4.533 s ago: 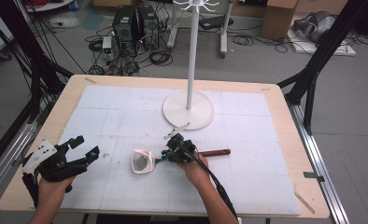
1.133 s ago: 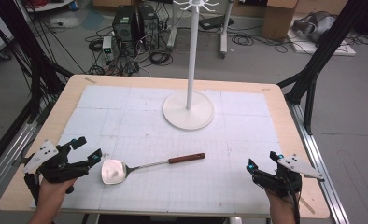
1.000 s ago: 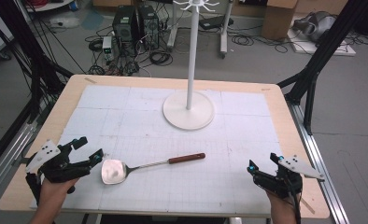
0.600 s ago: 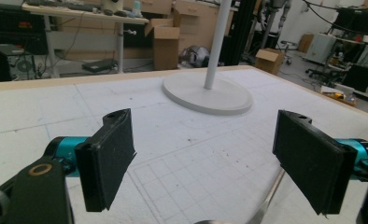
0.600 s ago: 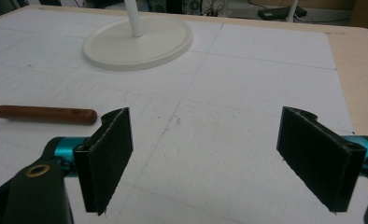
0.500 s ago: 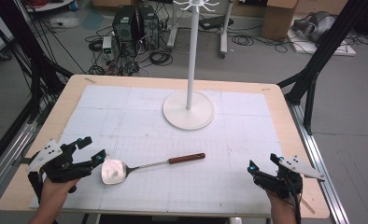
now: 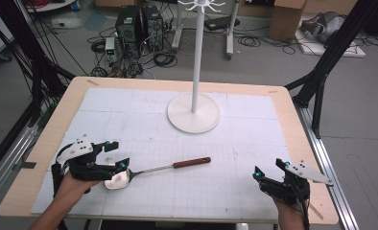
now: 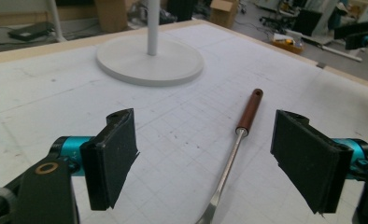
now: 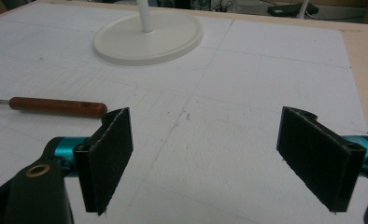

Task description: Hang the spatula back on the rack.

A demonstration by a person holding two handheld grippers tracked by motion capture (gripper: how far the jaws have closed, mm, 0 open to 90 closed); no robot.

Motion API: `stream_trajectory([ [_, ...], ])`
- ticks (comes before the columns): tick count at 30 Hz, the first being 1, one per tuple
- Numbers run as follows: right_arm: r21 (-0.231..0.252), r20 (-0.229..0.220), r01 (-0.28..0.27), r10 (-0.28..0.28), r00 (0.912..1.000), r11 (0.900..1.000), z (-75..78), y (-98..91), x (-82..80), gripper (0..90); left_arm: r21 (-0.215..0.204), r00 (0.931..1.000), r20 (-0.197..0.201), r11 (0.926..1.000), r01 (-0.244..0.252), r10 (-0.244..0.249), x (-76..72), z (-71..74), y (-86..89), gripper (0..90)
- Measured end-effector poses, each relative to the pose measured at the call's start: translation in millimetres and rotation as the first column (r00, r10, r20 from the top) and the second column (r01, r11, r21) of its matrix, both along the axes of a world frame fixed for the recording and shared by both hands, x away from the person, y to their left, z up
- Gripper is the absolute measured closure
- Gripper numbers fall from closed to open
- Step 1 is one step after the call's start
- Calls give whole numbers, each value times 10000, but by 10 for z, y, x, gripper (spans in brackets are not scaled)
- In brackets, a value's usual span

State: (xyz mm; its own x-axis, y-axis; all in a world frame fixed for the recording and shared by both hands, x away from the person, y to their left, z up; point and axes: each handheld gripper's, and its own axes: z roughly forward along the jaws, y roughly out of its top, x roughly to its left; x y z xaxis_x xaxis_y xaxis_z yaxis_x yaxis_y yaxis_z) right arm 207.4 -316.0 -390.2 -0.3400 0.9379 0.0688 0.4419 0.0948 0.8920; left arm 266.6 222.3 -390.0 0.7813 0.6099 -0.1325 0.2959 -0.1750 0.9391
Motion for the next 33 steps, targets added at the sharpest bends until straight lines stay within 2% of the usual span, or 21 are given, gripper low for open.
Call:
stream_trajectory([
  [5, 20, -39, -80, 80, 10000, 10000, 3, 14, 6, 177, 688, 9972, -354, 9953, 676, -653, 99, 33, -165, 236],
  [8, 9, 0, -104, 104, 9999, 9999, 5, 15, 8, 177, 860, 9918, -683, 9898, 1139, -1082, 159, 43, -251, 261],
  [11, -22, -14, -140, 140, 9999, 9999, 3, 10, 7, 177, 1156, 9840, -1063, 9811, 1553, -1433, 210, 14, -342, 266],
  [13, 8, -26, -118, 118, 9999, 9999, 3, 5, 9, 177, 1653, 9781, -1247, 9685, 1861, -1667, 248, -9, -409, 274],
  [18, 25, -55, -145, 145, 9999, 9999, -4, 3, 16, 177, 2100, 9636, -1660, 9473, 2420, -2094, 312, -37, -534, 295],
  [23, 15, -60, -96, 96, 9999, 10000, 0, 1, 19, 178, 2632, 9482, -2165, 9214, 2859, -2324, 385, -85, -673, 337],
  [25, 28, -67, -91, 91, 9999, 10000, -3, -1, 22, 178, 2848, 9408, -2341, 9079, 3075, -2452, 410, -100, -728, 356],
  [27, 34, -74, -89, 90, 9999, 10000, -5, -2, 25, 178, 3119, 9304, -2546, 8883, 3373, -2639, 441, -117, -780, 390],
  [28, 34, -75, -92, 93, 9999, 10000, -6, -1, 26, 178, 3097, 9285, -2619, 8883, 3391, -2631, 446, -133, -806, 400],
  [29, 53, -92, -83, 84, 9999, 10000, -5, 0, 26, 178, 3305, 9203, -2770, 8720, 3611, -2762, 471, -151, -825, 409],
  [30, 29, -78, -105, 105, 9999, 9999, -6, -2, 27, 178, 3398, 9163, -2892, 8651, 3689, -2771, 484, -173, -843, 426],
  [31, 39, -93, -114, 114, 9999, 9999, -6, 0, 26, 178, 3648, 9135, -2924, 8501, 3799, -2827, 500, -189, -855, 434],
  [32, 23, -84, -135, 135, 9999, 9999, -5, -1, 26, 179, 3758, 9112, -2988, 8426, 3856, -2837, 506, -203, -870, 437],
  [33, 22, -80, -134, 135, 9999, 9999, -6, -1, 27, 179, 3770, 9098, -3031, 8411, 3879, -2837, 512, -216, -885, 440],
])
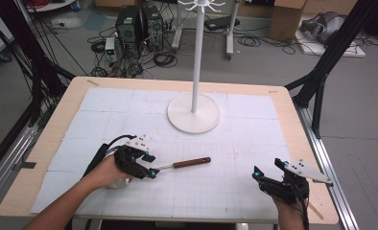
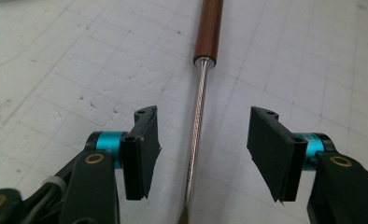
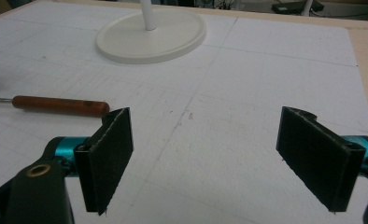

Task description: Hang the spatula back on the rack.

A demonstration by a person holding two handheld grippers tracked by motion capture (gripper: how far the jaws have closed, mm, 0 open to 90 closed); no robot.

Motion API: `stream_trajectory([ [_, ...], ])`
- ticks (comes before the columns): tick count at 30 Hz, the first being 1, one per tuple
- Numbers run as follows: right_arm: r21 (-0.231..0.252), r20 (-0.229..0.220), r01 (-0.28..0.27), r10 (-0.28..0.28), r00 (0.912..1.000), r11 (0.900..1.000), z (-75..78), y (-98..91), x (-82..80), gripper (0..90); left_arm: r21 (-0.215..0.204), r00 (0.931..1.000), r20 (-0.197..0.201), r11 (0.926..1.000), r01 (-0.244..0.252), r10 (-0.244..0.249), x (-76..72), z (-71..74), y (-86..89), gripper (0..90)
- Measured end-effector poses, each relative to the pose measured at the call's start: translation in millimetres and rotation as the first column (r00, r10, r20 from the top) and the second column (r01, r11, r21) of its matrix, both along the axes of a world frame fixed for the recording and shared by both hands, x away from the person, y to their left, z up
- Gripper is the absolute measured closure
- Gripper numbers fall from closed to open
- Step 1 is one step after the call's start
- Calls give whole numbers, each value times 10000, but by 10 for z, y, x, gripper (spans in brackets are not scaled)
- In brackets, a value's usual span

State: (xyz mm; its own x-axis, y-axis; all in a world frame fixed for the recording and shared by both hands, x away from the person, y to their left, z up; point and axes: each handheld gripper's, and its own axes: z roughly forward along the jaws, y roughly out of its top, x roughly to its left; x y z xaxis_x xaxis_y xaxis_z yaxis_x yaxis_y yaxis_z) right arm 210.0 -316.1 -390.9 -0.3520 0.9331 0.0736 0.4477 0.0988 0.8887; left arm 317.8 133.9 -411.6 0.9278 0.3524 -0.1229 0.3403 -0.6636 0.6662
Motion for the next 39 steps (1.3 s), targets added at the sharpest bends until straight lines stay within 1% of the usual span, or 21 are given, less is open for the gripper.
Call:
stream_trajectory([
  [2, 29, -10, 24, -24, 10000, 10000, 0, 0, 0, 179, 177, 9999, -56, 9998, 104, -103, 19, -11, -20, 463],
  [4, 23, -15, 10, -10, 10000, 10000, -2, -3, 1, 180, 257, 9999, -159, 9997, 55, -51, 42, -21, -30, 473],
  [9, 17, -67, -12, 12, 10000, 10000, -4, -3, 4, 180, 538, 9989, -436, 9984, 170, -146, 90, -59, -26, 517],
  [13, 37, -112, -10, 10, 9999, 10000, -9, 1, 8, 180, 637, 9984, -537, 9977, 225, -191, 98, -83, -38, 539],
  [14, 20, -93, -18, 18, 10000, 10000, -10, 0, 10, 180, 659, 9980, -557, 9973, 336, -299, 104, -87, -40, 541],
  [16, 2, -92, -37, 37, 10000, 10000, -10, 0, 12, 180, 713, 9982, -523, 9969, 336, -299, 99, -99, -52, 559],
  [17, 11, -97, -12, 12, 10000, 10000, -11, 1, 13, 180, 801, 9977, -530, 9957, 467, -425, 104, -100, -52, 570],
  [23, 37, -151, -15, 16, 9999, 10000, -14, 1, 12, 180, 969, 9977, -518, 9941, 489, -440, 99, -118, -58, 655],
  [28, -11, -130, -5, 5, 9999, 10000, -17, -5, 15, 180, 979, 9978, -478, 9940, 495, -449, 93, -123, -58, 707],
  [29, 4, -155, 19, -19, 9999, 10000, -17, -4, 14, 180, 1088, 9976, -442, 9924, 577, -531, 92, -118, -56, 719],
  [31, 3, -162, 31, -31, 9999, 10000, -17, -8, 15, 180, 1172, 9981, -330, 9915, 558, -522, 87, -119, -65, 741],
  [33, 44, -179, 74, -73, 9998, 10000, -16, -6, 15, 180, 1190, 9983, -317, 9915, 517, -483, 82, -119, -72, 762],
  [35, 21, -165, 86, -86, 9998, 10000, -17, -9, 17, 180, 1259, 9977, -327, 9900, 632, -596, 80, -115, -76, 787],
  [37, 28, -181, 100, -100, 9998, 9999, -17, -9, 16, 181, 1288, 9978, -148, 9895, 654, -640, 65, -122, -84, 812],
  [39, 29, -220, 96, -95, 9997, 9999, -18, -11, 16, 183, 1353, 9969, -88, 9877, 780, -776, 60, -120, -86, 818],
])
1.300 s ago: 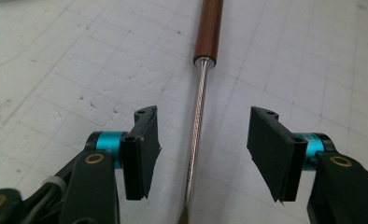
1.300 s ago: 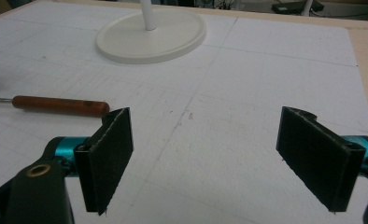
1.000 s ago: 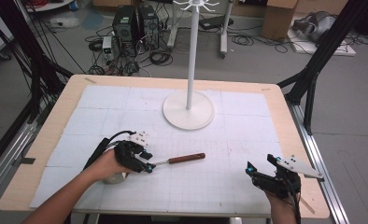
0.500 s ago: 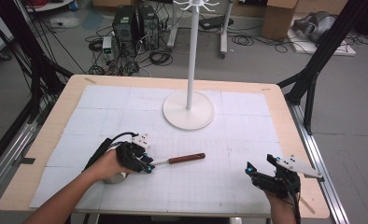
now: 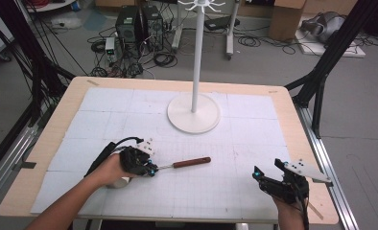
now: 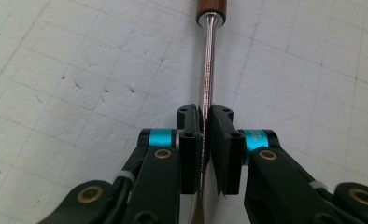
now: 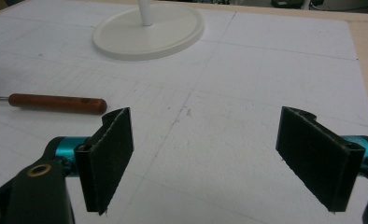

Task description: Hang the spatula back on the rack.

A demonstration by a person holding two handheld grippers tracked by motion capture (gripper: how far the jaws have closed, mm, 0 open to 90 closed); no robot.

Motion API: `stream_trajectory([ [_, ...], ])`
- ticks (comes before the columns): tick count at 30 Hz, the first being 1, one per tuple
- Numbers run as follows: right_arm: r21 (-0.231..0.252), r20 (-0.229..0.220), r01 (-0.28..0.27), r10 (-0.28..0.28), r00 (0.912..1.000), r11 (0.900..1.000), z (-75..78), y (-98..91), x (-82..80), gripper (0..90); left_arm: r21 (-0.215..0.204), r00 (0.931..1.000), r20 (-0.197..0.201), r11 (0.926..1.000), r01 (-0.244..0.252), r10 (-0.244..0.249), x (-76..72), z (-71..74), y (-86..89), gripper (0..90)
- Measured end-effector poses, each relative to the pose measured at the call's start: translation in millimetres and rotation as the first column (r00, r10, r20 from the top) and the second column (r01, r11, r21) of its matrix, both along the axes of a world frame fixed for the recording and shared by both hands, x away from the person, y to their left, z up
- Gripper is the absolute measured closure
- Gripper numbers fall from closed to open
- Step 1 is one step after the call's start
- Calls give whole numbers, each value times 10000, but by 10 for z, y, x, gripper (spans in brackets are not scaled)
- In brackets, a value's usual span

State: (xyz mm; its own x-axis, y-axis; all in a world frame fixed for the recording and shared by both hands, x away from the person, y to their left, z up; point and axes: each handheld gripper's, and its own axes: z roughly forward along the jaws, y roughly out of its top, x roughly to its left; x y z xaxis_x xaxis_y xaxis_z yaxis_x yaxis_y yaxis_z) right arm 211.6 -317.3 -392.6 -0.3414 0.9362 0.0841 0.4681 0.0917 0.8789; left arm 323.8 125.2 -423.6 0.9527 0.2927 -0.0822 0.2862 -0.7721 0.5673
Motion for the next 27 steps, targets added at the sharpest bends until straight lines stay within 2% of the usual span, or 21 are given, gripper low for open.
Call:
stream_trajectory([
  [4, 28, -13, 58, -58, 10000, 10000, 1, -5, 0, 204, -17, 10000, -17, 10000, -6, 6, -3, -5, -1, 825],
  [8, 44, 31, 49, -49, 10000, 10000, 3, -14, -2, 203, 1, 9999, 139, 10000, 43, -43, -14, -6, -2, 839],
  [15, 116, -24, 112, -112, 9999, 9999, -4, -35, -9, 203, -41, 9999, -74, 9999, -157, 156, -5, 1, 7, 842],
  [20, 96, 2, 149, -149, 9999, 9998, -2, -46, -18, 203, -162, 9995, -220, 9996, -247, 243, -7, 12, 17, 842],
  [27, 154, 2, 220, -220, 9998, 9996, 1, -57, -29, 203, -588, 9990, -166, 9974, -416, 407, -41, 71, 40, 842],
])
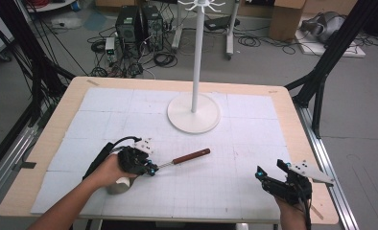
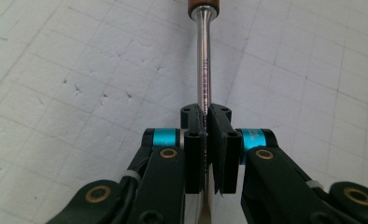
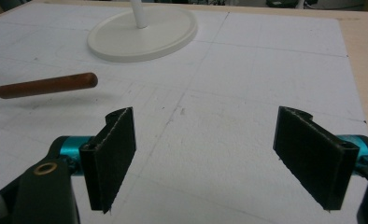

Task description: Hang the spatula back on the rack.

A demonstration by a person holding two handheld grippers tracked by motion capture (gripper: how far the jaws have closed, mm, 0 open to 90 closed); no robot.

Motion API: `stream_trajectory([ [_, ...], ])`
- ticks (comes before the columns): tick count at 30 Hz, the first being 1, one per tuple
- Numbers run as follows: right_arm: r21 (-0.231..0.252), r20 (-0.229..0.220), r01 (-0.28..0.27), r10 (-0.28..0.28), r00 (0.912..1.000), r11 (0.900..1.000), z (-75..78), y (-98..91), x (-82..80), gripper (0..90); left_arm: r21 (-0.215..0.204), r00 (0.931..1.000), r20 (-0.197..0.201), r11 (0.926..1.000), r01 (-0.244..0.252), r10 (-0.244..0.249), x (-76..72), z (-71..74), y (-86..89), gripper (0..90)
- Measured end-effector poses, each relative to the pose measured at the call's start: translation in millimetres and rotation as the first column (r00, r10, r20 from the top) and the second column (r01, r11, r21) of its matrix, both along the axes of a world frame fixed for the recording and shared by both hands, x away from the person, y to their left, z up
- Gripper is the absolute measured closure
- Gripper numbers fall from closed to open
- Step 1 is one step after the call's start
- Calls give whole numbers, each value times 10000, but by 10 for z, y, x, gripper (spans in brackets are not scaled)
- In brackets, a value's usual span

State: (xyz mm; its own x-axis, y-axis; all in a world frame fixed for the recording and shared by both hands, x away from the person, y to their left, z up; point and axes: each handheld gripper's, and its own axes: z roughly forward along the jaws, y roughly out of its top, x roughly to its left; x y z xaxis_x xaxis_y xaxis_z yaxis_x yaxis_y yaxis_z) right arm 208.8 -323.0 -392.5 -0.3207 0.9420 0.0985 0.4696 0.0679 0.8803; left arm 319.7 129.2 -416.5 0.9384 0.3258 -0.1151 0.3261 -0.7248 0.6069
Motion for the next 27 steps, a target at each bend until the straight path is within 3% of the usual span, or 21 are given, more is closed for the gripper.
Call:
stream_trajectory([
  [9, 11, 8, 8, -8, 10000, 10000, -4, -5, -4, 203, -891, 9992, 238, 9956, -295, 317, -44, 126, 111, 843],
  [13, 6, -1, 9, -9, 10000, 10000, -4, -8, -8, 203, -1464, 9966, 402, 9871, -649, 715, -89, 168, 176, 842],
  [19, 299, 42, 5, -6, 10000, 9996, -2, 6, -2, 203, -2263, 9874, 771, 9669, -1177, 1382, -180, 251, 260, 842],
  [27, 588, 274, -228, 212, 9994, 9980, 25, 99, 31, 178, -3251, 9691, 1228, 9312, -1646, 2141, -321, 335, 316, 841],
])
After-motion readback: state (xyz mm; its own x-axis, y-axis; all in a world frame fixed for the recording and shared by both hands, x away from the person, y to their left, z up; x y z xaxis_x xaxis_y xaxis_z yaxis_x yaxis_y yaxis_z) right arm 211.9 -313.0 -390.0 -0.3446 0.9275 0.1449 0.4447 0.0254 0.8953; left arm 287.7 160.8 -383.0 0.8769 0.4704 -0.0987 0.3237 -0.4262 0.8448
